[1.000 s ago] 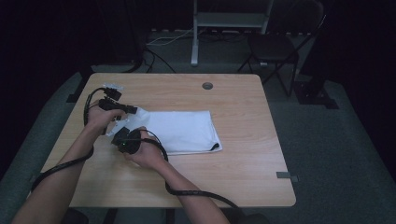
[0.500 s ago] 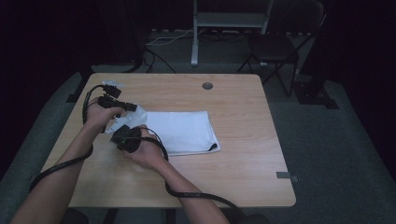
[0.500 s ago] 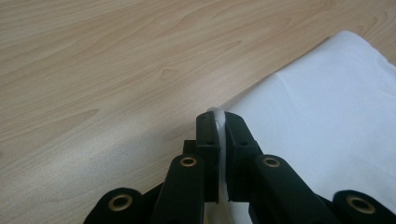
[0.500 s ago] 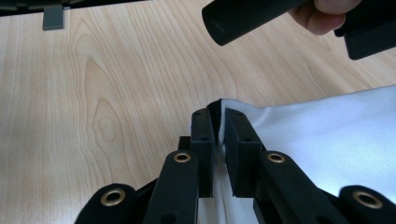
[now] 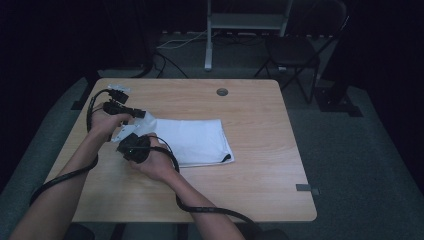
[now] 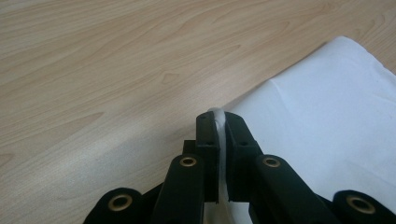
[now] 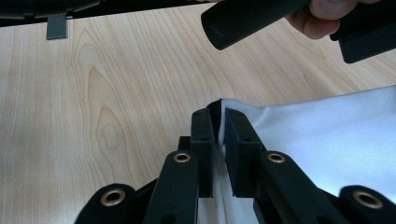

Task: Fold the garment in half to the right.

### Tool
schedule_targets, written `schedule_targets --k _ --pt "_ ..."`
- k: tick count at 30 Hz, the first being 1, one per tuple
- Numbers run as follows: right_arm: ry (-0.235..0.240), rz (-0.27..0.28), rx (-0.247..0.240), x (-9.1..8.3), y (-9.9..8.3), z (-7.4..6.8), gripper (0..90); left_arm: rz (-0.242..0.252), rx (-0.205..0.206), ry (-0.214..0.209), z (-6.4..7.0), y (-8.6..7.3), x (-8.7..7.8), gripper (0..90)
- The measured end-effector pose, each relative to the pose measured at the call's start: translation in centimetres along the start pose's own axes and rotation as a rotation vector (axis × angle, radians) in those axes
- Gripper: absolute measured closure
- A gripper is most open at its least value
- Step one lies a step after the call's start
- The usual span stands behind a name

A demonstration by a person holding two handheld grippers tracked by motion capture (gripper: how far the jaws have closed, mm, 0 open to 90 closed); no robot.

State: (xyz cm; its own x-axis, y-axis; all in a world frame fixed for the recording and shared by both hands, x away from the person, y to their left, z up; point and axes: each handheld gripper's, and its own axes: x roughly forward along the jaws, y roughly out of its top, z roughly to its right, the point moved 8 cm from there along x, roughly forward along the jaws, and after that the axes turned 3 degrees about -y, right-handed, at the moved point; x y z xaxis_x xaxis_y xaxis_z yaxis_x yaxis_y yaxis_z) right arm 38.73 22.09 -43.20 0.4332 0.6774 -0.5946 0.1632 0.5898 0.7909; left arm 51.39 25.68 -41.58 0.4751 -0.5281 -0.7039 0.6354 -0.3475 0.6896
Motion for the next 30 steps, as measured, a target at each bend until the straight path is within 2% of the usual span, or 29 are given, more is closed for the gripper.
schedule_targets --k 17,30 --pt "-0.005 0.036 -0.007 -0.7 1.4 -0.6 83.0 -0.003 0.000 0.030 -0.3 0.1 -1.4 85.4" --pt "-0.004 0.080 0.016 -1.5 2.8 -0.5 83.0 0.003 0.008 0.049 -0.5 1.0 -2.8 85.3"
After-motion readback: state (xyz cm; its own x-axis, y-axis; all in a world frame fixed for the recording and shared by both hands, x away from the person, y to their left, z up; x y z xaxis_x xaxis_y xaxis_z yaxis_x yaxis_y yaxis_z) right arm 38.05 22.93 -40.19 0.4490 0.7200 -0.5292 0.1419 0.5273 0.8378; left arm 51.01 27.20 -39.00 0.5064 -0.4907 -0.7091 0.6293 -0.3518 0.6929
